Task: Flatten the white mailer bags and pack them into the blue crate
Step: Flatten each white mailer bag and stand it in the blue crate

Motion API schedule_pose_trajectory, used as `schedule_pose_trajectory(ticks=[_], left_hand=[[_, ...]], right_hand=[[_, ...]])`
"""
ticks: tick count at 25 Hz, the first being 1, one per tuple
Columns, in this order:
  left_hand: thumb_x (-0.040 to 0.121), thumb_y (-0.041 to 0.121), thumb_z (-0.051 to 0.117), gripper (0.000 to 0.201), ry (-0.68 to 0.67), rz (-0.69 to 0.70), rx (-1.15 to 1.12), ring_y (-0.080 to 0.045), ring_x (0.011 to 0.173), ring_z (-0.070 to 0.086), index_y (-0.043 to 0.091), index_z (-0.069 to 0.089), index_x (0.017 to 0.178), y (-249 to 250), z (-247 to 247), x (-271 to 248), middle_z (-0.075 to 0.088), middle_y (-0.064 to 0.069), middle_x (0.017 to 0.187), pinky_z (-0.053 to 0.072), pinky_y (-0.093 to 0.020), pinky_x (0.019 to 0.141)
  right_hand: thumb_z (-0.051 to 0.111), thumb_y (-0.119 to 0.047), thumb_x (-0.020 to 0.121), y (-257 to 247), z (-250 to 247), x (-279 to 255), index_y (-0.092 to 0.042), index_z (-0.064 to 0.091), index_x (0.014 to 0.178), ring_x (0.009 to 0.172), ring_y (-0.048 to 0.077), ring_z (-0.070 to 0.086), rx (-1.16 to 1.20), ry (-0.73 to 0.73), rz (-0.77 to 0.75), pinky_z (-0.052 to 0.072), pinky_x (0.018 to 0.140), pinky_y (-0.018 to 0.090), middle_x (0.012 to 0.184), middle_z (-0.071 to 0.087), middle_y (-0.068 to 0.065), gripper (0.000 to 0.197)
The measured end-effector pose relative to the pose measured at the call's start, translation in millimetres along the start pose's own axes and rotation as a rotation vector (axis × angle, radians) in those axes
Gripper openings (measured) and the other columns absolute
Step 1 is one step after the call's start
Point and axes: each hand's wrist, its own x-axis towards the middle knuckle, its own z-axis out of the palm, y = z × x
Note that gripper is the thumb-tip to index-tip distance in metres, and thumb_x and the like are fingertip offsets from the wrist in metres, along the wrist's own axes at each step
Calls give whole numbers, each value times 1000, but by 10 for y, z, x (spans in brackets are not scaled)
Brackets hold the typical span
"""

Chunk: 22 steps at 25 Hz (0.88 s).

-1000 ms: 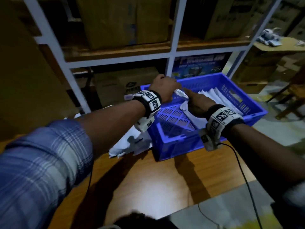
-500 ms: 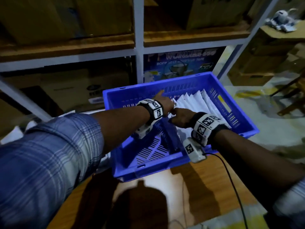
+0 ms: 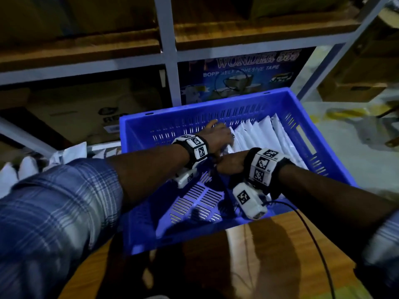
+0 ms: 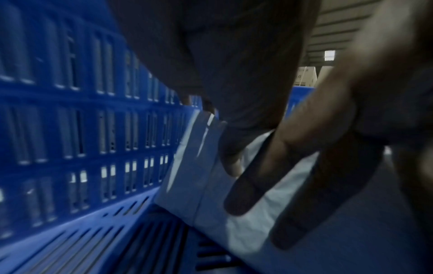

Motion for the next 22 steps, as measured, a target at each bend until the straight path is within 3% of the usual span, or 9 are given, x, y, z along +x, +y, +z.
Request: schedule_pose_trajectory(ticks=[3,6,9,14,17,19,20,21,22], left_hand=[[78,16,71,37,130,-98,-62,-28,113,47,21,55,111,-15,-131,-63,53,-2,121,33,-39,94],[92,41,63,27,-175,-190,0,-29,88,58,16,68,100,-39,-202,-64,66,-7,100,40,-32,72],[95,37,62,35,-447,-199,64,-32,95,67,10,72,114,-52,-16,-37,71,-12,109,50,-34,76],[91,32,66,30,-358,-194,75,-39,110,62,22,72,119,94,142,81,60,-14,132,50,-36,85],[92,29,63,26,-304,-225,62,-38,105,63,21,71,115,110,199,103,64,-14,123,46,-31,79],[88,30,67,26,-290,-221,62,-39,99,66,22,72,112,129,239,94,67,-13,116,47,-33,74],[88,30,68,27,-291,-220,66,-39,99,66,21,72,113,149,244,82,67,-13,115,49,-35,76],[88,31,67,29,-295,-219,76,-38,101,66,20,72,114,164,242,73,67,-12,116,51,-37,80],[90,33,66,30,-292,-209,92,-37,103,66,20,71,116,163,235,63,68,-12,117,51,-37,84]], right_hand=[[50,-29,101,23,32,-4,-7,31,151,143,24,29,24,-36,45,28,106,25,156,30,14,57],[53,-31,100,94,47,29,-5,32,149,142,25,32,148,-24,67,30,109,30,156,31,14,59],[49,-31,102,117,55,-19,-3,34,148,141,24,33,164,-2,94,29,107,27,155,31,14,56],[45,-20,104,122,118,-113,-7,29,151,141,25,31,295,31,115,25,103,23,156,32,13,51],[47,-15,103,128,175,-53,-6,27,151,145,24,26,315,27,141,20,111,25,158,27,12,53],[39,-5,102,345,398,-20,-5,37,147,141,19,34,74,-13,-80,23,111,24,155,37,10,45],[33,0,100,480,384,15,-6,46,142,136,13,41,301,127,-108,25,109,21,149,46,4,44],[29,2,98,410,322,41,-10,53,138,129,10,47,374,211,78,27,108,21,141,53,-1,48],[29,1,100,403,293,-39,-9,52,139,123,13,49,386,108,-14,30,107,22,137,54,1,46]])
